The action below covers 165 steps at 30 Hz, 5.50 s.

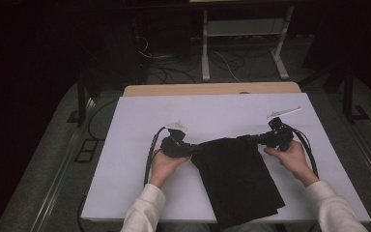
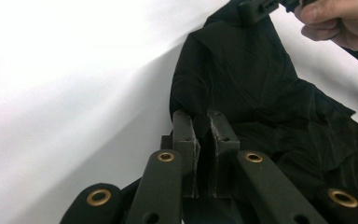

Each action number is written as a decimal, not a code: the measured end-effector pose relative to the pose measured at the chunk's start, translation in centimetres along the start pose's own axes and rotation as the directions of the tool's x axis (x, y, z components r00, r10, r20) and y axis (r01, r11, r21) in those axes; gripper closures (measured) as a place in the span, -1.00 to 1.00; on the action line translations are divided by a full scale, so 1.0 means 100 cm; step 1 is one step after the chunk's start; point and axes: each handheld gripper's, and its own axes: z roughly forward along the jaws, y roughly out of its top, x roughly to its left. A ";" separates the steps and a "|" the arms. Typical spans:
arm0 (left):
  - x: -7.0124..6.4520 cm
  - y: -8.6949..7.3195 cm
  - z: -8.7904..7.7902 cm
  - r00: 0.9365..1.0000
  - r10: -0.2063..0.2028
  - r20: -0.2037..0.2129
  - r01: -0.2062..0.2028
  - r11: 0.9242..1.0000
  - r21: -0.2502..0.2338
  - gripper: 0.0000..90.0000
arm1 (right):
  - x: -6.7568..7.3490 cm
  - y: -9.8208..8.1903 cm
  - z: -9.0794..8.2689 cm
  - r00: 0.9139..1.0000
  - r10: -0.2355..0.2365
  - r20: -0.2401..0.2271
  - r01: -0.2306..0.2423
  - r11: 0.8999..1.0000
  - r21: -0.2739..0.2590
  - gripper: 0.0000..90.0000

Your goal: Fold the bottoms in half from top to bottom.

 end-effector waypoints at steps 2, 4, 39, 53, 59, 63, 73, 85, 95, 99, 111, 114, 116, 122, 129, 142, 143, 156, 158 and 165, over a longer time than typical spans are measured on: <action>0.003 0.001 -0.003 1.000 0.001 -0.007 -0.001 1.000 0.003 0.84 | 0.001 0.002 0.003 1.000 0.002 0.003 -0.002 1.000 -0.002 0.88; 0.008 0.003 -0.006 1.000 -0.001 -0.011 0.001 1.000 0.005 0.84 | 0.002 0.005 0.005 1.000 0.001 0.009 -0.001 1.000 0.003 0.88; 0.065 0.046 -0.021 0.994 0.029 -0.107 -0.025 0.999 0.035 0.84 | 0.001 0.037 0.039 0.998 0.056 0.031 -0.054 0.996 -0.072 0.88; 0.085 0.053 -0.010 0.992 0.005 -0.129 -0.004 1.000 0.007 0.84 | -0.017 0.050 0.048 0.993 0.093 0.073 -0.086 0.992 -0.092 0.88; 0.095 0.052 -0.004 0.990 0.022 -0.139 -0.026 0.999 -0.032 0.84 | -0.025 0.053 0.055 0.990 0.109 0.084 -0.101 0.990 -0.102 0.88; 0.100 0.052 0.000 0.990 0.013 -0.144 -0.019 0.999 -0.038 0.84 | -0.031 0.053 0.060 0.989 0.103 0.103 -0.094 0.991 -0.094 0.88; 0.109 0.052 0.004 0.989 -0.030 -0.148 0.019 0.997 -0.074 0.82 | -0.038 0.053 0.066 0.987 0.102 0.127 -0.087 0.989 -0.116 0.87; 0.110 0.041 -0.001 0.980 -0.079 -0.185 0.061 0.993 -0.100 0.09 | -0.032 0.052 0.067 0.987 0.042 0.154 -0.030 0.997 -0.076 0.27; 0.106 0.033 -0.016 0.985 -0.074 -0.156 0.055 0.991 -0.125 -0.52 | -0.025 0.053 0.059 0.987 0.010 0.162 0.000 0.998 -0.066 -0.46; 0.104 0.029 -0.024 0.984 -0.065 -0.165 0.044 0.991 -0.128 -0.72 | -0.023 0.054 0.052 0.985 0.018 0.174 -0.004 0.996 -0.085 -0.70; 0.091 0.023 -0.038 0.980 -0.062 -0.190 0.043 0.994 -0.100 -1.00 | -0.022 0.044 0.024 0.990 0.025 0.141 -0.011 0.995 -0.095 -1.00; 0.086 0.022 -0.043 0.979 -0.056 -0.197 0.037 0.994 -0.100 -1.00 | -0.020 0.042 0.017 0.989 0.026 0.146 -0.012 0.996 -0.092 -1.00; 0.083 0.021 -0.047 0.978 -0.057 -0.199 0.036 0.994 -0.108 -1.00 | -0.018 0.042 0.012 0.990 0.027 0.138 -0.013 0.995 -0.100 -1.00; 0.074 0.015 -0.058 0.976 -0.063 -0.210 0.038 0.992 -0.120 -1.00 | -0.011 0.039 -0.004 0.990 0.007 0.139 0.011 0.992 -0.125 -1.00; 0.065 0.005 -0.068 0.972 -0.063 -0.224 0.032 0.990 -0.137 -1.00 | -0.003 0.029 -0.017 0.991 -0.006 0.137 0.027 0.988 -0.154 -1.00; 0.039 -0.010 -0.079 0.977 -0.036 -0.208 0.001 0.986 -0.164 -1.00 | 0.013 0.005 -0.025 0.990 -0.023 0.137 0.045 0.986 -0.160 -1.00; 0.037 -0.011 -0.080 0.978 -0.032 -0.207 -0.003 0.986 -0.165 -1.00 | 0.015 0.002 -0.027 0.990 -0.026 0.139 0.049 0.985 -0.163 -1.00; 0.016 -0.037 -0.091 0.977 -0.012 -0.213 -0.036 0.974 -0.223 -1.00 | 0.030 -0.026 -0.044 0.986 -0.035 0.165 0.067 0.980 -0.190 -1.00; 0.014 -0.040 -0.092 0.977 -0.006 -0.215 -0.043 0.974 -0.223 -1.00 | 0.032 -0.030 -0.046 0.986 -0.035 0.164 0.066 0.979 -0.191 -1.00; 0.001 -0.055 -0.097 0.976 0.020 -0.215 -0.068 0.974 -0.215 -1.00 | 0.038 -0.045 -0.049 0.986 -0.042 0.161 0.074 0.978 -0.197 -1.00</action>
